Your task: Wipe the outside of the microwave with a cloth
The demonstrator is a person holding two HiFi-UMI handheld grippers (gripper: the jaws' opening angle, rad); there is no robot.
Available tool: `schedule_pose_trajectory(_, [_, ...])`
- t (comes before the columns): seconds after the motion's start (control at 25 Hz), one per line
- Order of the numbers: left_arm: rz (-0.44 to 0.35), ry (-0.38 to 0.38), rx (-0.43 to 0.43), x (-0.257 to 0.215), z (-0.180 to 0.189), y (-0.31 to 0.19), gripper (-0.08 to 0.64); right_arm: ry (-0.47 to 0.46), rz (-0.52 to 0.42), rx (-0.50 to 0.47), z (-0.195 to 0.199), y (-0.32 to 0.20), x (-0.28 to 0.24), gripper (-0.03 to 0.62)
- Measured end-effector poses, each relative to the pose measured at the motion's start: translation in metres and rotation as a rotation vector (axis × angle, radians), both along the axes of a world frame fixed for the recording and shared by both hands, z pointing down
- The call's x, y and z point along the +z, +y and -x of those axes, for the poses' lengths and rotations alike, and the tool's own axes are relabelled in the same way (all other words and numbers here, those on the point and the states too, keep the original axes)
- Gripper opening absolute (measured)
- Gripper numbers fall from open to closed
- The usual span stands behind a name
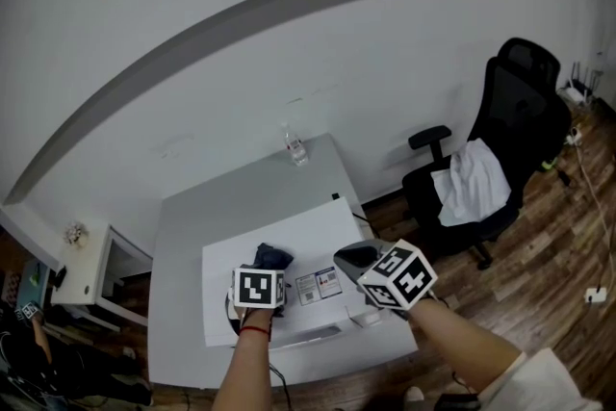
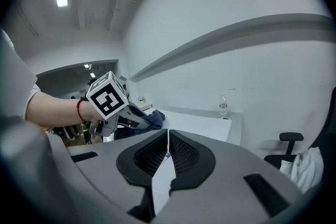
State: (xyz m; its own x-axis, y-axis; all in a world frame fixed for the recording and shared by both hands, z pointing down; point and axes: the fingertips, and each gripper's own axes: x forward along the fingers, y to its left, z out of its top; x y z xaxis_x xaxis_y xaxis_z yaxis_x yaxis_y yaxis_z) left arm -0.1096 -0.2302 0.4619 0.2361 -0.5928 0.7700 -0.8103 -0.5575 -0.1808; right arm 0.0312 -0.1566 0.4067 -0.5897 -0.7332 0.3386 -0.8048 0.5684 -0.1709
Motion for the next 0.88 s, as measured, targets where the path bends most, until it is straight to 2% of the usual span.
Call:
schedule_pose_trajectory(0.28, [-0.019, -0.01, 0.029, -0.002, -0.037, 0.005, 0.061, -0.01, -0.002, 0.012, -0.019, 0.008, 0.002, 0.034])
schedule_pose_trajectory(0.56, [0.0, 0.049, 0.096, -0.004, -0.098, 0.015, 0.061, -0.013, 0.003, 0.028, -0.041, 0.01, 0.001, 0.034])
schedule_pose_trajectory(0.88, [-0.011, 0.038, 0.155, -0.004, -0.146, 0.024, 0.061, -0.021, -0.001, 0.058, -0.07, 0.017, 0.001, 0.034])
